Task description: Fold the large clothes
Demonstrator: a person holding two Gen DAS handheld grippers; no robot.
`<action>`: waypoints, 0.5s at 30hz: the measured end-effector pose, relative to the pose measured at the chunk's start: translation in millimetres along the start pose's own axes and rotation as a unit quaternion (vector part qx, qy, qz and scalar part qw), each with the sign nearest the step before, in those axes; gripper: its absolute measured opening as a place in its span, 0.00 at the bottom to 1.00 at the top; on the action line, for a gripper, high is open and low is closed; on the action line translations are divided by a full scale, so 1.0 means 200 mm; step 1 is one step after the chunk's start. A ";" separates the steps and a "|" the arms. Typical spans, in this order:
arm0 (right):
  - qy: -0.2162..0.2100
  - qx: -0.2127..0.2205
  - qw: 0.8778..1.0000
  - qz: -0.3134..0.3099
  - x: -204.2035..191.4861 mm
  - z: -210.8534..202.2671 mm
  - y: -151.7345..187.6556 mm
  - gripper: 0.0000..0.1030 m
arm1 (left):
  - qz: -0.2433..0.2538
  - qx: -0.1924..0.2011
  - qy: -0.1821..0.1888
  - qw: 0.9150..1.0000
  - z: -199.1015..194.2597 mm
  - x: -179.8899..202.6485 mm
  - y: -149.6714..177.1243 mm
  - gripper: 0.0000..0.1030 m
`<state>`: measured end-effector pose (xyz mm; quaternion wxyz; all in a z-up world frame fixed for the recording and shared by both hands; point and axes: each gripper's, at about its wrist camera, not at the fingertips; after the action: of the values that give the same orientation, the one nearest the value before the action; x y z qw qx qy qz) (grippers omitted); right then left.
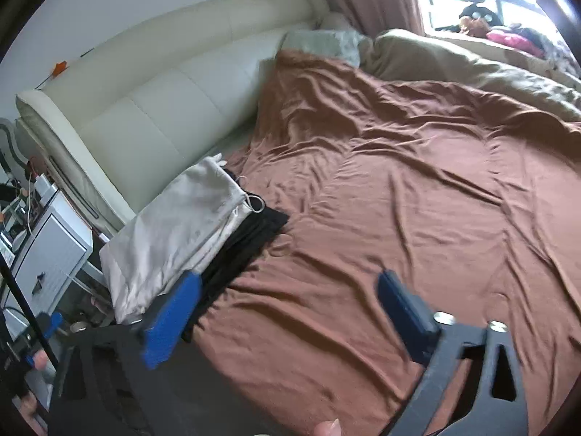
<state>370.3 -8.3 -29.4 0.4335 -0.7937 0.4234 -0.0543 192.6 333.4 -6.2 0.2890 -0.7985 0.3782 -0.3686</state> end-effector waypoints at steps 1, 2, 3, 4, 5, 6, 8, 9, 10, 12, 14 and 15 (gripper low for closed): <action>0.002 0.004 1.000 0.002 0.00 -0.06 0.03 1.00 | 0.005 0.002 0.007 1.000 -0.03 0.03 0.01 1.00; 0.006 0.009 1.000 0.004 0.01 -0.11 0.06 1.00 | 0.014 0.007 0.013 1.000 -0.06 0.07 0.03 1.00; 0.010 0.016 1.000 0.004 0.01 -0.18 0.10 1.00 | 0.020 0.010 0.016 1.000 -0.08 0.10 0.04 1.00; 0.015 0.022 1.000 0.003 0.01 -0.24 0.13 1.00 | 0.029 0.013 0.019 0.999 -0.11 0.13 0.05 1.00; 0.023 0.029 0.999 0.003 0.02 -0.31 0.17 1.00 | 0.036 0.013 0.024 0.999 -0.13 0.15 0.07 1.00; 0.029 0.033 0.999 0.003 0.02 -0.35 0.20 1.00 | 0.044 0.011 0.033 0.998 -0.15 0.18 0.08 1.00; 0.041 0.041 0.998 0.005 0.03 -0.45 0.26 1.00 | 0.059 0.009 0.045 0.997 -0.21 0.25 0.13 1.00; 0.048 0.047 0.998 0.008 0.05 -0.52 0.31 1.00 | 0.065 0.009 0.049 0.997 -0.23 0.27 0.15 1.00; 0.053 0.050 0.997 0.010 0.05 -0.57 0.34 1.00 | 0.072 0.011 0.052 0.996 -0.25 0.30 0.17 1.00; 0.065 0.060 0.996 0.014 0.05 -0.66 0.41 1.00 | 0.086 0.011 0.062 0.994 -0.30 0.35 0.22 1.00; 0.065 0.072 0.995 0.022 0.06 -0.75 0.48 1.00 | 0.094 0.013 0.068 0.993 -0.34 0.39 0.26 1.00; 0.065 0.077 0.995 0.029 0.07 -0.81 0.54 1.00 | 0.102 0.013 0.066 0.993 -0.36 0.41 0.28 1.00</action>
<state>238.2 -150.1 -12.1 0.4661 -0.7404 0.4677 -0.1256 148.8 223.6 22.7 0.3097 -0.7260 0.4713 -0.3935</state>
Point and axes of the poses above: each gripper's, at about its wrist camera, not at the fingertips, and z roughly the way its jaws point, x to its right, y to its underside, and after that the axes turned 3 degrees about -x, right-handed
